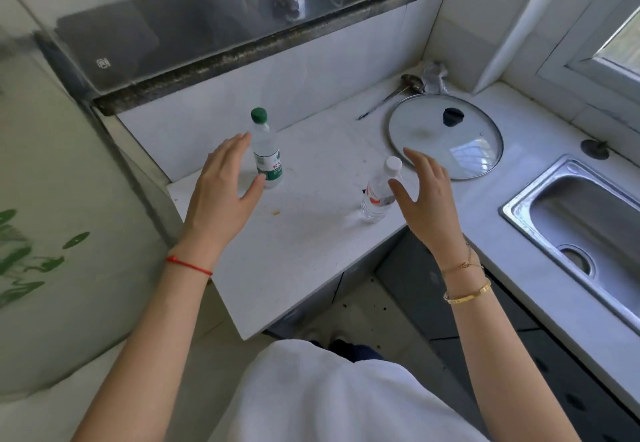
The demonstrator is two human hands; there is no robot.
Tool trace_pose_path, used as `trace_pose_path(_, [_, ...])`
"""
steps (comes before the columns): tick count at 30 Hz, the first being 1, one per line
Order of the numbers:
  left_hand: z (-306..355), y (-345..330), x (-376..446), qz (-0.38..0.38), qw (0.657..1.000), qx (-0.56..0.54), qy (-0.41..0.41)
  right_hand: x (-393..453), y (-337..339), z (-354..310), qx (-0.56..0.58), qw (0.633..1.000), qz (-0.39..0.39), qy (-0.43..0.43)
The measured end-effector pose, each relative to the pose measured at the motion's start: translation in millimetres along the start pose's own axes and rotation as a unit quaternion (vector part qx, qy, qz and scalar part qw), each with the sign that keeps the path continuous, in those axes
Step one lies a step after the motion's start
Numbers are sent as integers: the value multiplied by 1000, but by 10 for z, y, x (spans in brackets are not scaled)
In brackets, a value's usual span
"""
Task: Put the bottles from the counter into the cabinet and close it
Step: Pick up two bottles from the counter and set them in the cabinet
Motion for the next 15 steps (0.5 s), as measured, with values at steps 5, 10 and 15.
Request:
trace_pose_path(5, [-133, -187, 544, 5, 999, 23, 29, 350, -170, 75, -27, 999, -30, 2])
trace_pose_path(10, [-366, -514, 1047, -36, 997, 33, 56, 513, -376, 220, -64, 995, -76, -16])
trace_pose_path(15, [-520, -809, 1398, -94, 990, 40, 98, 549, -505, 349, -55, 992, -103, -37])
Point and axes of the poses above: each hand's wrist, its own x-axis towards the middle knuckle, its own y-axis out of the back of the hand, z = x × y, the point moved 5 cm from there along x, towards the middle knuckle, and after that the axes turned 3 degrees about z, right-handed, at the moved point
